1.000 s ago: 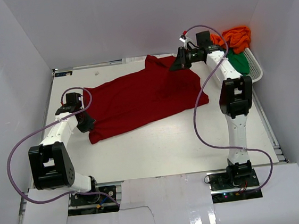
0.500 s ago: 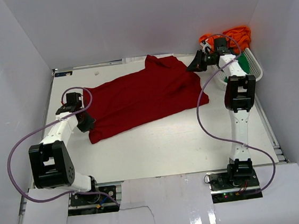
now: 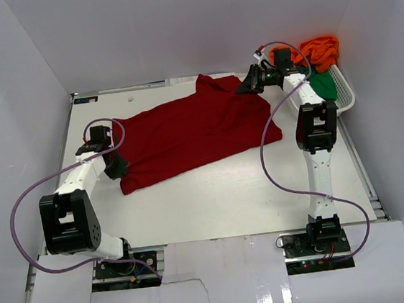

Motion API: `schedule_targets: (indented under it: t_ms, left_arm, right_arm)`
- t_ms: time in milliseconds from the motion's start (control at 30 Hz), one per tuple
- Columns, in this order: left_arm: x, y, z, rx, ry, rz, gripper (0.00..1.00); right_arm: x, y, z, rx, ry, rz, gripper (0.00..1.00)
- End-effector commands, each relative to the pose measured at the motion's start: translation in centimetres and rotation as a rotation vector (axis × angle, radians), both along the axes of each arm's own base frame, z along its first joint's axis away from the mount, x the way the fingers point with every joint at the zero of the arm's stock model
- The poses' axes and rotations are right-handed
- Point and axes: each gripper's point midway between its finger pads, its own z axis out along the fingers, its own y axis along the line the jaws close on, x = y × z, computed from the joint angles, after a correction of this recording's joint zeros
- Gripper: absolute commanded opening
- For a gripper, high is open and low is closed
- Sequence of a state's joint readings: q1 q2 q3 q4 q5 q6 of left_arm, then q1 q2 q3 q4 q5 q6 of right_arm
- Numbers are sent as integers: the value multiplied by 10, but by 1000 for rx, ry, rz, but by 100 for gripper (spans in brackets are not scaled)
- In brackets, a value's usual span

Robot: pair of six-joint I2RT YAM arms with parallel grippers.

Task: Fold and stack the t-shirts
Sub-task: Fold the flattened tshirt in 1/3 of the way

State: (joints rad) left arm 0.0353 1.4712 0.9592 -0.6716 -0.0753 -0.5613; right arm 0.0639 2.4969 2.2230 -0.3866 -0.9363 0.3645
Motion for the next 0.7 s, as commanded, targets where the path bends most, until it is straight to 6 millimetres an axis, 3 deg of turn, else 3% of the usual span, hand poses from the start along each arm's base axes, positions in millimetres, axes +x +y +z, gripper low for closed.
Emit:
schedule_targets:
  t_ms: [0,133,200,233,300,333,367,433,467,567,633,667]
  left_arm:
    - [1,5,3,27,-21,8,0]
    - [1,5,3,29,-21,7,0]
    - [0,6,2,33,-18,9,0]
    - [0,6,2,36,-16,10,0]
    - [0,7,-1,40,-6,5,1]
    - [0,8,0,43,-1,6,11]
    - [2,9,2,51,-5,10,46]
    - [7,17,10,77,-29,36,72]
    - [9,20,17,89,-51,44,96]
    - [15,34,35,158,-91,81,98]
    - [17,37,50,174,-132,93,98]
    - [17,37,53,173,-145,88,98]
  right_arm:
    - [-2,20,43,53,-109,73,8]
    - [3,20,41,40,-120,58,8]
    - [10,18,41,40,-131,46,15]
    - [15,16,43,33,-140,28,43]
    - [21,13,54,25,-184,12,77]
    - [24,11,56,11,-201,-7,91]
    - [23,9,65,0,-223,-17,98]
    - [25,2,72,-51,-263,-56,98]
    - [16,-1,79,-74,-266,-70,98]
    - [8,-17,75,-211,-275,-130,98]
    - [-12,-34,58,-350,-217,-162,98]
    - [-22,-37,63,-392,-216,-174,98]
